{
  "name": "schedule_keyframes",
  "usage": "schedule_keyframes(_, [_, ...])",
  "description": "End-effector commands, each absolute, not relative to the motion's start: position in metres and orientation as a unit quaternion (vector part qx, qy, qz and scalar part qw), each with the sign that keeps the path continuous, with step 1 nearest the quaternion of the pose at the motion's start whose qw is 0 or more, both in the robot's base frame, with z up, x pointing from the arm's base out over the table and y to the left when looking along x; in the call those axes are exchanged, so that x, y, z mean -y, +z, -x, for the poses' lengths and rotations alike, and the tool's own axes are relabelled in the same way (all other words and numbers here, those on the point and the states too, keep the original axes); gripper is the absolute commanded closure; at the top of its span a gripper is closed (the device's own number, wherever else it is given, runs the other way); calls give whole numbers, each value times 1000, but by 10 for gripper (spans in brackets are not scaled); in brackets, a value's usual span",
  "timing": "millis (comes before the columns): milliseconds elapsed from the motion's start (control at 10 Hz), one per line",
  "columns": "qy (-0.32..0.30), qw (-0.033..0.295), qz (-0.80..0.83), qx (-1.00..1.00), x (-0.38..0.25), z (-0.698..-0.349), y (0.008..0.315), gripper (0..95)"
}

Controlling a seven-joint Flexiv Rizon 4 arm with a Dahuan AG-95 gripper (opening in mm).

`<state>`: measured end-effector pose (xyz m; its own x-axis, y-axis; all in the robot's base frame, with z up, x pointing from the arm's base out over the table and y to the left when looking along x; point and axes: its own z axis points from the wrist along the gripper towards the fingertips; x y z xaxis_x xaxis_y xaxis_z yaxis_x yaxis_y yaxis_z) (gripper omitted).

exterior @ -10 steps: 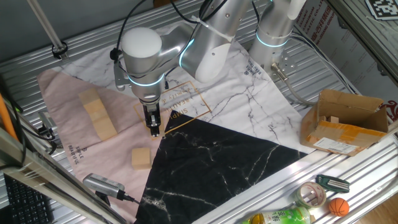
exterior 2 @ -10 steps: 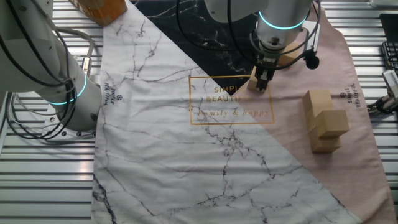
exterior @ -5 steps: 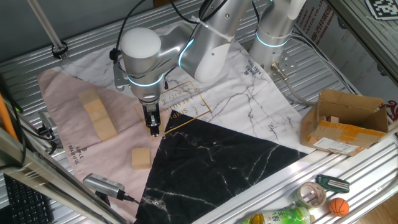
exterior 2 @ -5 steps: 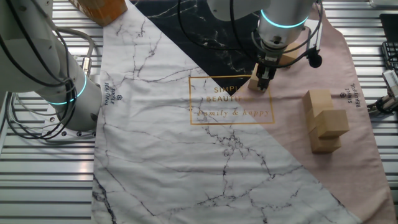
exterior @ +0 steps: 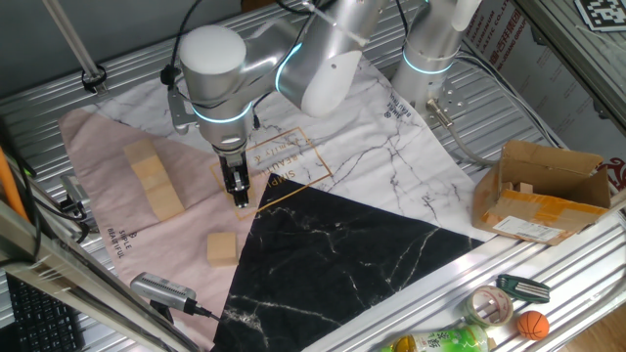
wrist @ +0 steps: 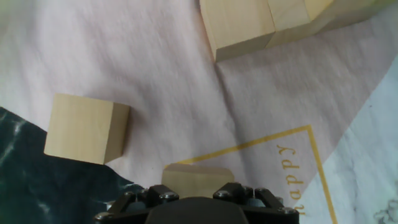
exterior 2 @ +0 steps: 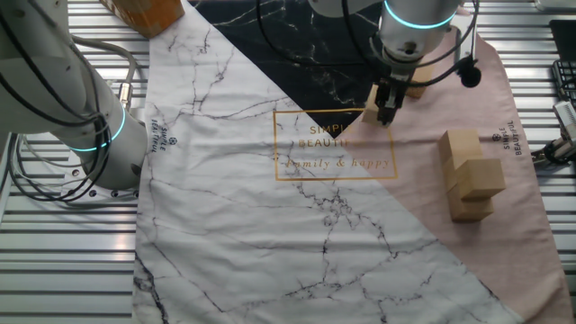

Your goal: Stack the blocks into a pyramid shape

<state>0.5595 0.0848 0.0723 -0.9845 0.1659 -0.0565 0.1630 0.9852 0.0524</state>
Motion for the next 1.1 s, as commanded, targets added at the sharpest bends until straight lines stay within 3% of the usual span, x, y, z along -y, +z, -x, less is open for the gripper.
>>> schedule_keyframes(100, [16,30,-52,-998,-87,-564,84,950])
schedule_keyframes(1100, [4,19,86,-996,-86,-627,130,950])
